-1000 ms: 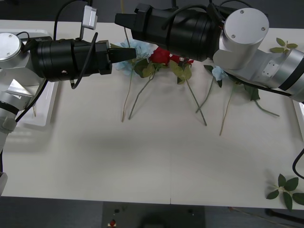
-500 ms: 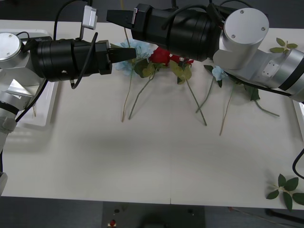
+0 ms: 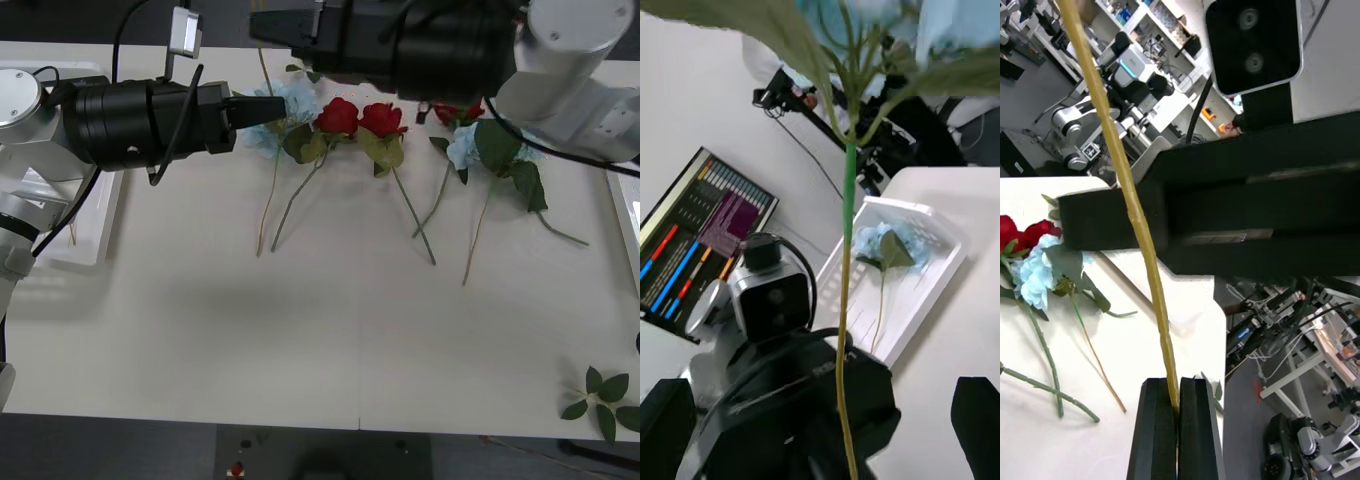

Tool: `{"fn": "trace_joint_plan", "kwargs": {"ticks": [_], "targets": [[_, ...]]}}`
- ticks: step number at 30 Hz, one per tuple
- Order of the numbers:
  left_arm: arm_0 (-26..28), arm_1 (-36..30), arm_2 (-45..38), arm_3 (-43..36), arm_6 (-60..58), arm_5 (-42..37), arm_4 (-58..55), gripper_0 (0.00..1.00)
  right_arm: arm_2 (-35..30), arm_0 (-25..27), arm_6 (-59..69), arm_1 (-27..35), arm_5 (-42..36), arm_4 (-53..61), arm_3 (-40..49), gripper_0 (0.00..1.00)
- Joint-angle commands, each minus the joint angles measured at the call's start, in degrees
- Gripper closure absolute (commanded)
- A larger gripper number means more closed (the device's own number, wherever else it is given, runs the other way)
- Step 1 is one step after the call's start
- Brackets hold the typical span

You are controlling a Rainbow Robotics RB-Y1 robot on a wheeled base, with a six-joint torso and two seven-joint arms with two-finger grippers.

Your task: Put the red flowers into the right box and the blue flowers into the left box

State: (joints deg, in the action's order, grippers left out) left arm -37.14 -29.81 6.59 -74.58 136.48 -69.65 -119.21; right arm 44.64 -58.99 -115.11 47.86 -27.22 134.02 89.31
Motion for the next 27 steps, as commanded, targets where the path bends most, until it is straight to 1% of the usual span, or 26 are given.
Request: {"fn": "trace_joint_plan", "kwargs": {"ticks": [1,6,9,10,11,12,15,17,19,23,25,27], "targets": [[0.3,-3.5,0.0,-1.5,3.3,0.5,-1.9,1.0,-5.4,-2.8,2.9,7.6,-7.1,3.8,1.6,0.0],[1.7,-6.8,-1.1,-1.5,3.5,1.5,-5.6,1.0,-9.9,-2.8,3.9,12.7,-20.6,5.5,-2.1,0.0],[3.7,-9.5,-4.1,-1.5,3.6,1.7,-6.0,1.0,-12.4,-2.9,5.9,15.2,-29.6,5.5,-6.7,0.0],[4.2,-10.1,-4.6,-1.5,3.6,1.7,-6.0,1.0,-12.7,-2.9,6.6,15.6,-31.3,5.4,-7.7,0.0],[5.1,-11.5,-5.5,-1.5,3.6,2.0,-6.1,1.0,-13.4,-2.9,7.6,16.6,-34.8,4.6,-9.9,0.0],[5.7,-12.3,-6.1,-1.5,3.5,2.2,-6.1,1.0,-13.8,-2.9,8.2,16.9,-36.8,3.8,-11.2,0.0],[9.2,-17.9,-7.7,-1.4,3.6,4.4,-6.0,1.0,-16.7,-2.9,11.3,17.5,-47.8,-2.8,-18.2,0.0],[10.9,-21.1,-8.2,-1.4,3.5,5.8,-6.1,1.0,-18.1,-2.9,12.4,17.5,-51.8,-6.8,-20.9,0.0],[13.4,-24.9,-8.8,-1.5,3.3,8.2,-6.2,1.0,-19.2,-2.9,14.8,17.5,-55.3,-11.8,-22.6,0.0],[17.7,-30.9,-9.5,-0.9,2.1,12.9,-6.2,1.0,-20.1,-2.9,19.2,17.5,-58.2,-21.1,-23.9,0.0],[19.3,-34.0,-9.5,2.0,0.9,13.8,-6.2,1.0,-20.2,-2.9,22.2,17.5,-58.2,-26.8,-24.0,0.0],[19.7,-35.3,-9.5,5.3,0.4,13.8,-6.2,1.0,-20.2,-2.9,24.1,17.4,-57.9,-30.8,-24.0,0.0]]}}
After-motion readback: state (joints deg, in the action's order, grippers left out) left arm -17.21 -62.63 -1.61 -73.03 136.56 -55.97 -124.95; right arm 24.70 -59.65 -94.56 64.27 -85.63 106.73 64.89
